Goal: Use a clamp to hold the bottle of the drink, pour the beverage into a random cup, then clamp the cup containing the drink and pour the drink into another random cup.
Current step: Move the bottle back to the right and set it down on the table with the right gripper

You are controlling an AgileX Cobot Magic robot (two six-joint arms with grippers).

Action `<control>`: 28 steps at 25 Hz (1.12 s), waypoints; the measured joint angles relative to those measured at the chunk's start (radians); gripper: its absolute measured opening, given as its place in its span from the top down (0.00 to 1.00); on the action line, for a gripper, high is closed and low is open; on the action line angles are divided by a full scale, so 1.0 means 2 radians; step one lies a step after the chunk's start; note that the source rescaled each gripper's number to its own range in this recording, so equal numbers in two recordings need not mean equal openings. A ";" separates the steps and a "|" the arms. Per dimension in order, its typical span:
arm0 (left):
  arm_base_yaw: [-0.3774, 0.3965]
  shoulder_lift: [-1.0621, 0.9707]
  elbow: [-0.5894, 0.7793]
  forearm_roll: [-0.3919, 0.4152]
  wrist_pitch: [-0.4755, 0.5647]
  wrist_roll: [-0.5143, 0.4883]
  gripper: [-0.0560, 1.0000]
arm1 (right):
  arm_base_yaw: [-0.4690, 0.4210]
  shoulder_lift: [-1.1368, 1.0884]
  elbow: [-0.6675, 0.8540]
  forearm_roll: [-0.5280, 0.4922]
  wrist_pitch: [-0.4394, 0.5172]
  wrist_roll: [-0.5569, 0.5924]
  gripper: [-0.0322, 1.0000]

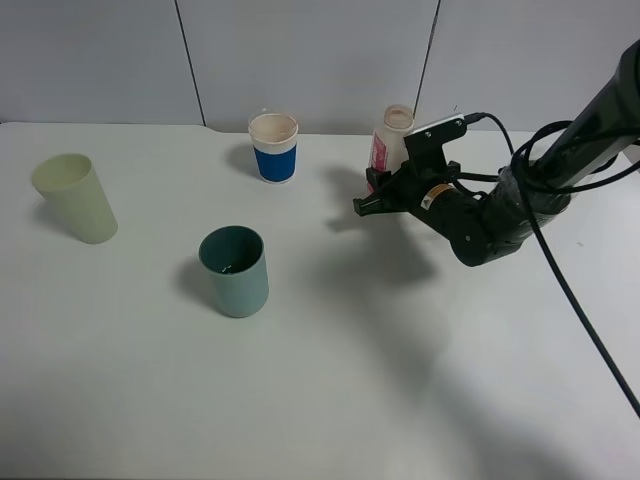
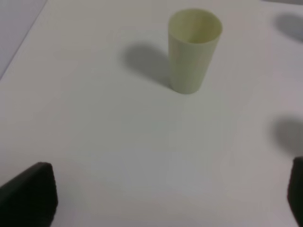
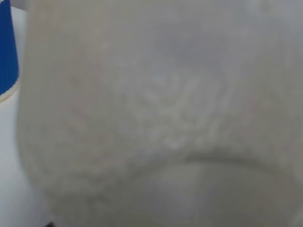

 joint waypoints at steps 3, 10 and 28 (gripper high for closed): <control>0.000 0.000 0.000 0.000 0.000 0.000 0.07 | 0.000 0.000 0.000 0.000 0.001 0.003 0.97; 0.000 0.000 0.000 0.000 0.000 0.000 0.07 | 0.000 0.000 0.000 0.002 0.003 0.006 0.97; 0.000 0.000 0.000 0.000 0.000 0.000 0.07 | 0.000 0.000 0.000 0.009 0.004 0.007 0.73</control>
